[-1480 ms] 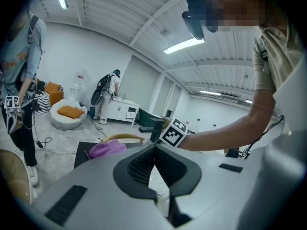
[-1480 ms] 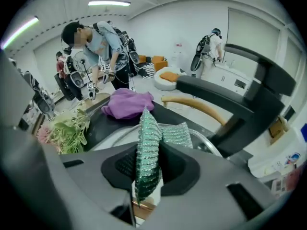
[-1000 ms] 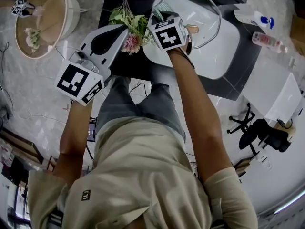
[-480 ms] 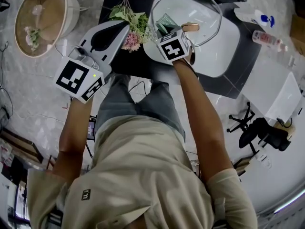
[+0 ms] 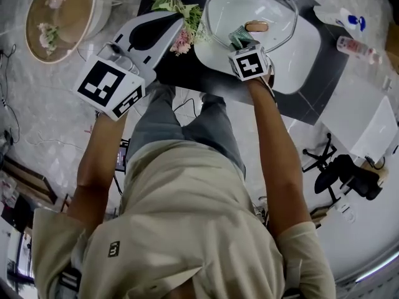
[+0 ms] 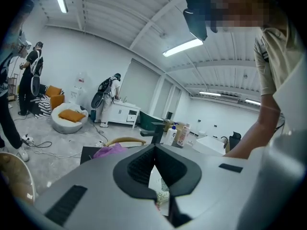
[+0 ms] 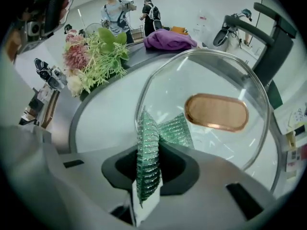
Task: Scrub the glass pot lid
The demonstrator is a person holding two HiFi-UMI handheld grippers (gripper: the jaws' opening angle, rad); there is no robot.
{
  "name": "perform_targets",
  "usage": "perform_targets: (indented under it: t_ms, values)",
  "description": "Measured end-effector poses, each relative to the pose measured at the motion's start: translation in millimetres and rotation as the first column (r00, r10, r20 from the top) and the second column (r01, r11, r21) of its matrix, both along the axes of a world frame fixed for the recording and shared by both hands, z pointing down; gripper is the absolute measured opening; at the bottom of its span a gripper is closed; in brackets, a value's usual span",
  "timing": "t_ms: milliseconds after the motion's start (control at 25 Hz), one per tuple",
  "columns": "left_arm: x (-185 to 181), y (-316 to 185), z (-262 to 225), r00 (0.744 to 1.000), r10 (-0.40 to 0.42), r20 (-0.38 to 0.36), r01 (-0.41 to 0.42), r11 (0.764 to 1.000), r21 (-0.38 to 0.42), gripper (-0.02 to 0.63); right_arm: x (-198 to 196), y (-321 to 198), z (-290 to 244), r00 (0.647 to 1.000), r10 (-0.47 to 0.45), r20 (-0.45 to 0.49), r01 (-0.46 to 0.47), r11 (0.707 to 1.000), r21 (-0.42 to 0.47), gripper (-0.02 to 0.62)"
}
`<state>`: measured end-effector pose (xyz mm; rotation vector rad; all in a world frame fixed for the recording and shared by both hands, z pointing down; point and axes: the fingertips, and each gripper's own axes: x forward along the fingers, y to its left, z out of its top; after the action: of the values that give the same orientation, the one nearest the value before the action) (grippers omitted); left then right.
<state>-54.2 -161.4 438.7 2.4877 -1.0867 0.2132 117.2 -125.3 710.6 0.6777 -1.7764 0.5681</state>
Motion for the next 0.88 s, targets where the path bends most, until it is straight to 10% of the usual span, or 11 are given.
perform_targets:
  t_ms: [520, 880]
  values:
    - [9, 13, -42, 0.997, 0.061, 0.053, -0.065, 0.995, 0.08, 0.015, 122, 4, -21, 0.968, 0.231, -0.098, -0.23, 0.973, 0.019, 0.083]
    - [12, 38, -90, 0.992, 0.098, 0.077, -0.109, 0.983, 0.147, 0.015, 143, 14, -125, 0.914, 0.397, 0.087, -0.406, 0.9, 0.157, 0.083]
